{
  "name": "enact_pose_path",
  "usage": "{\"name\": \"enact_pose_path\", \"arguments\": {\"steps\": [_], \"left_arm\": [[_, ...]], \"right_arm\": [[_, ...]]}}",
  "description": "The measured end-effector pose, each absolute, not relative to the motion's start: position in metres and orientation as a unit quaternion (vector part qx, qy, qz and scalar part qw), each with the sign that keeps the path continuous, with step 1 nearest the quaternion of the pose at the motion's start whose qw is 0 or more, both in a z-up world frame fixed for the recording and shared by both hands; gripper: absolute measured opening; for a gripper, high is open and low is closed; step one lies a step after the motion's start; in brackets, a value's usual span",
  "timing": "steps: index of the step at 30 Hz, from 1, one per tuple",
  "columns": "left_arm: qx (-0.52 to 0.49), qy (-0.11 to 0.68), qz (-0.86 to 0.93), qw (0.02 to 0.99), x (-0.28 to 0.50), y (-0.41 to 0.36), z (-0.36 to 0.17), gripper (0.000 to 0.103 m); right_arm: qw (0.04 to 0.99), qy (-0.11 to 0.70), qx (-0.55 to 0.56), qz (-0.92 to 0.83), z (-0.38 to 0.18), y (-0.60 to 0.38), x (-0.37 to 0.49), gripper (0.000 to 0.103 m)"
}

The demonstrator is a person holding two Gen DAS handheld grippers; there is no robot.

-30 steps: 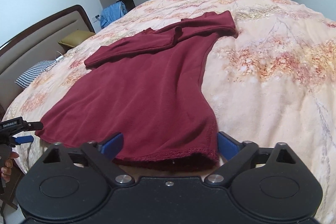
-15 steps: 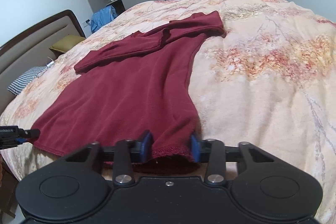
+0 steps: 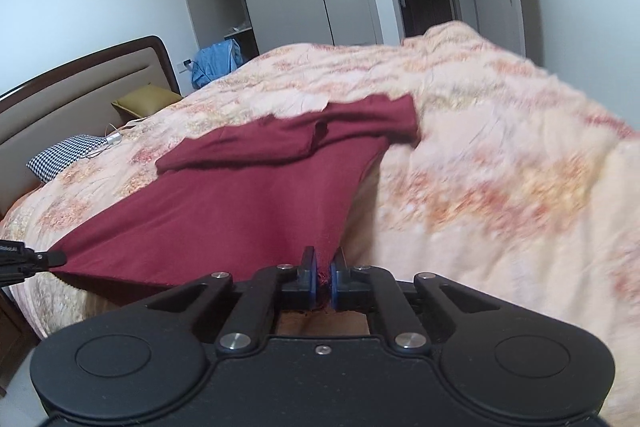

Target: Fold small clothes

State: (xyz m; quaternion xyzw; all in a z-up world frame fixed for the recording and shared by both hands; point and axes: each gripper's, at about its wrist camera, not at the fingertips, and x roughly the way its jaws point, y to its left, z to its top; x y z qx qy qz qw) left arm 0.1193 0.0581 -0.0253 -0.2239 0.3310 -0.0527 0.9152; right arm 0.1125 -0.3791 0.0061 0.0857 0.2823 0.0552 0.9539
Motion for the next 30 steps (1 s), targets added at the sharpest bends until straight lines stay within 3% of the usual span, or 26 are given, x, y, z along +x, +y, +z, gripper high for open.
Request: {"name": "enact_pose_path", "arguments": {"steps": [5,12,16,20,22,24,28,29,30], "left_arm": [[-0.229,0.337,-0.058,0.911,0.080,0.045,-0.031,0.005],[-0.217,0.351,-0.042,0.910,0.075,0.042,-0.051,0.005],[-0.200,0.356,-0.041,0.912,0.075,0.037,-0.055,0.007],[-0.204,0.365,-0.034,0.908,0.075,0.039,-0.058,0.019],[-0.209,0.367,-0.035,0.906,0.075,0.043,-0.058,0.031],[-0.207,0.366,-0.029,0.907,0.074,0.045,-0.056,0.064],[-0.173,0.355,-0.020,0.919,0.073,0.041,-0.049,0.083],[-0.163,0.352,-0.015,0.922,0.073,0.039,-0.047,0.092],[-0.152,0.348,-0.012,0.925,0.073,0.037,-0.045,0.095]], "right_arm": [[0.953,0.293,0.055,0.052,0.012,-0.390,0.083,0.005],[0.942,0.331,0.018,0.045,-0.024,-0.385,0.073,0.006],[0.939,0.340,-0.014,0.051,-0.037,-0.379,0.076,0.013],[0.937,0.343,-0.033,0.054,-0.040,-0.381,0.076,0.031],[0.938,0.339,-0.049,0.057,-0.040,-0.381,0.075,0.051],[0.940,0.328,-0.076,0.064,-0.039,-0.378,0.072,0.063],[0.938,0.294,-0.149,0.110,-0.036,-0.363,0.066,0.085],[0.934,0.287,-0.170,0.128,-0.037,-0.358,0.066,0.086],[0.929,0.281,-0.193,0.146,-0.038,-0.352,0.065,0.088]]}}
